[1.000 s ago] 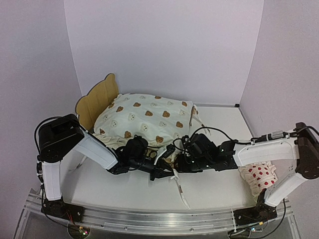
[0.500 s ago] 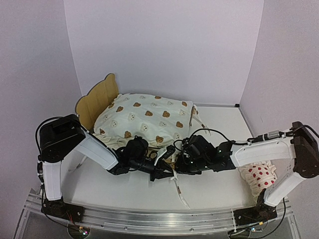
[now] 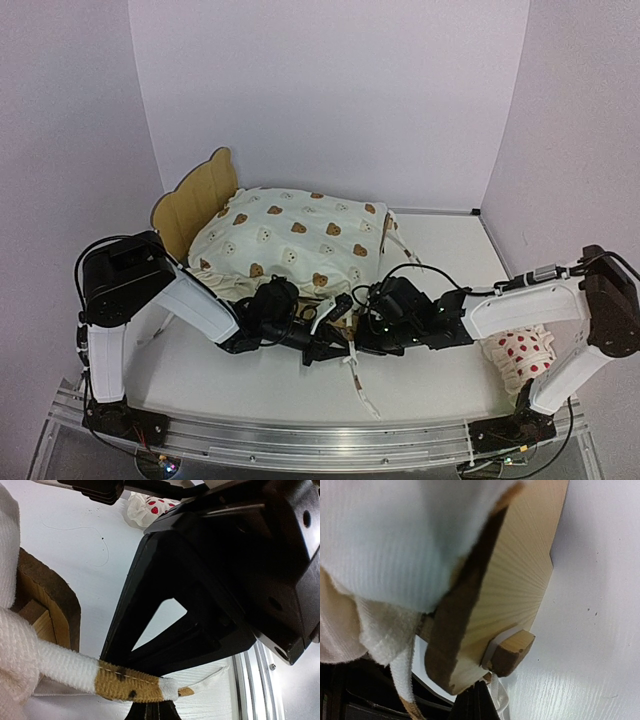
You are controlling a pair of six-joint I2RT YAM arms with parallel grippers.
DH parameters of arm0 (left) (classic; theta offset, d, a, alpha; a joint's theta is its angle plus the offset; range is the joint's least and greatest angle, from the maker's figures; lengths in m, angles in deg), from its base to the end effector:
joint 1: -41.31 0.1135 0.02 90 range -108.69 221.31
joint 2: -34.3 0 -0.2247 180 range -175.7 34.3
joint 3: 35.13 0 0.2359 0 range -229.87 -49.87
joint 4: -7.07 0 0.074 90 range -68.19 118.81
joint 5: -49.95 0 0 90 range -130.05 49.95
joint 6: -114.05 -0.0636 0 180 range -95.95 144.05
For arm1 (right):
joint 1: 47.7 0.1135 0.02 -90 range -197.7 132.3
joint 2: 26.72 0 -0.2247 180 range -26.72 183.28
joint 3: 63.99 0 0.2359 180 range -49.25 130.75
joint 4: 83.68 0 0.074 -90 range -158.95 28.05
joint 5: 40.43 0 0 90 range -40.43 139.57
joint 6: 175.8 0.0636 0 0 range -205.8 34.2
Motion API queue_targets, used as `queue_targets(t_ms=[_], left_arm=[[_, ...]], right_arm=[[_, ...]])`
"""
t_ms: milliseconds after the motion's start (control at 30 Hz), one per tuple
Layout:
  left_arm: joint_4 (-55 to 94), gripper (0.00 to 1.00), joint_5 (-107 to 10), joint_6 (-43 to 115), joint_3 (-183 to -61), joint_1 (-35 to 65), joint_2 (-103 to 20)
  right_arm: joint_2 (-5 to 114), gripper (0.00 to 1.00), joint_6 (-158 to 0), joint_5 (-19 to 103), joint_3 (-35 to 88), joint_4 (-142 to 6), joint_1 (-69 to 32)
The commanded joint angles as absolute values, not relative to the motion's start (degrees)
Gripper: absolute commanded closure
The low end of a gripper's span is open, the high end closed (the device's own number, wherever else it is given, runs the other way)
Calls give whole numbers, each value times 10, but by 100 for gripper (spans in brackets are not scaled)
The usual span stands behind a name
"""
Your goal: Set up the pet bed
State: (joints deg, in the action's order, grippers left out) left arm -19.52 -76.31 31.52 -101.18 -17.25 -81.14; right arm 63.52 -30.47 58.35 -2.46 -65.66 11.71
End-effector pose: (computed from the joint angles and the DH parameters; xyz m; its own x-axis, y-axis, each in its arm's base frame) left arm 0.1690 -0.3486 0.0888 -0.3268 0.3336 -0.8842 0.9378 -0.0012 -0.3471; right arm 0.1720 0.2719 0.1252 -0.8667 0.1311 -0.4813 -0.1489 0.8528 0.5005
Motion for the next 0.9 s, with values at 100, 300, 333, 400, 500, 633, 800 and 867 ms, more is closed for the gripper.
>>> queue_targets(t_ms=[100,300,333,400,500,633,800,867], left_arm=[[-231,100,-746,317,-1030,-172,-814],[-159,84,-750,312,-1043,-172,-803],[-152,79,-750,310,-1040,-172,-800],[-150,74,-744,311,-1031,-172,-792],[-149,70,-725,316,-1013,-172,-777],[-137,58,-689,326,-988,-172,-749],[-114,42,-641,335,-958,-172,-712],[-115,40,-638,336,-946,-172,-700]], right_arm=[[632,100,-298,578,-38,-671,119],[622,100,-317,601,-45,-668,119],[620,100,-320,606,-46,-666,119],[616,100,-327,610,-46,-663,120],[613,100,-334,615,-47,-660,120],[607,100,-345,616,-42,-653,120],[595,100,-367,619,-23,-629,120],[593,100,-374,616,-14,-619,120]])
